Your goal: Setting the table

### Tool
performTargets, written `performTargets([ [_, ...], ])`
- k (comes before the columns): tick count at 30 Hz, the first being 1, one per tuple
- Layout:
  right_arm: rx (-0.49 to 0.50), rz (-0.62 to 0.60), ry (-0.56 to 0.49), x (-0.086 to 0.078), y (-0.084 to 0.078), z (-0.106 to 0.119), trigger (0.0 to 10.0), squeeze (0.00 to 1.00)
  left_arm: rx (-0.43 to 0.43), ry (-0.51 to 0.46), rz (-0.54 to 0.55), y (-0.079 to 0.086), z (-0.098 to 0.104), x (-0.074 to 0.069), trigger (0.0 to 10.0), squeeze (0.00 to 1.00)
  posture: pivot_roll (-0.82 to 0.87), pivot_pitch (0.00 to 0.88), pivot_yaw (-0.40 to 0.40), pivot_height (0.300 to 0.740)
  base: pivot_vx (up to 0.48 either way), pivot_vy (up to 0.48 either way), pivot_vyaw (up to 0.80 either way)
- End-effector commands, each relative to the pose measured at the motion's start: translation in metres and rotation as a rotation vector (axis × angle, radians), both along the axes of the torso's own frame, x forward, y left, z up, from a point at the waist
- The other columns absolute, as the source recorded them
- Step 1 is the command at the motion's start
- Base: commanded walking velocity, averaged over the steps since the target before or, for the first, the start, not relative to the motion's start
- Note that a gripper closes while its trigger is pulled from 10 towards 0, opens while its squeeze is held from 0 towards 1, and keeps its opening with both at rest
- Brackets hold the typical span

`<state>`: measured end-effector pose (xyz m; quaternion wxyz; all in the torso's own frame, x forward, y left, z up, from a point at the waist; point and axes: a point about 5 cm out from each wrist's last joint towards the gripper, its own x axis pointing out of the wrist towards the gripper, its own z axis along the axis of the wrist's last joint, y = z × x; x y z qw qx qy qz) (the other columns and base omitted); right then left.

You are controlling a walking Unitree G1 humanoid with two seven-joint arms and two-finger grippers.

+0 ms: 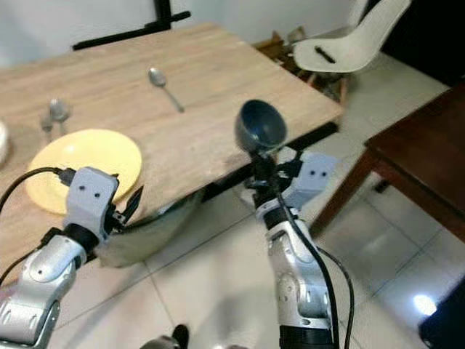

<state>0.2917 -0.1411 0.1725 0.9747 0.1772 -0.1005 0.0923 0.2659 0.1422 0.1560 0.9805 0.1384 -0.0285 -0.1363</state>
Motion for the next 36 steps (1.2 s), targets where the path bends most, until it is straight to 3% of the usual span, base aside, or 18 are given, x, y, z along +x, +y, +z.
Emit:
performTargets([
  [1, 0.007, -0.012, -0.005, -0.001, -0.003, 0.000, 10.0, 0.00, 0.007, 0.022, -0.001, 0.001, -0.003, 0.001, 10.0, 0.00, -0.04, 0.031, 0.048, 0.740, 0.000, 0.000, 0.77],
  [8, 0.001, -0.033, -0.006, -0.001, -0.005, 0.000, 10.0, 0.00, 0.006, 0.024, 0.007, 0.001, -0.003, 0.003, 10.0, 0.00, -0.04, 0.034, 0.052, 0.740, 0.000, 0.000, 0.76],
  [17, 0.008, -0.089, -0.014, 0.001, -0.009, 0.002, 10.0, 0.00, 0.008, 0.004, 0.022, -0.001, 0.001, 0.009, 10.0, 0.00, -0.04, 0.037, 0.055, 0.740, 0.055, 0.000, 0.00],
  [36, 0.014, -0.049, -0.024, 0.000, -0.004, 0.002, 10.0, 0.00, 0.007, -0.029, 0.011, -0.005, 0.007, 0.015, 10.0, 0.00, -0.04, 0.039, 0.060, 0.740, 0.453, 0.000, 0.00],
])
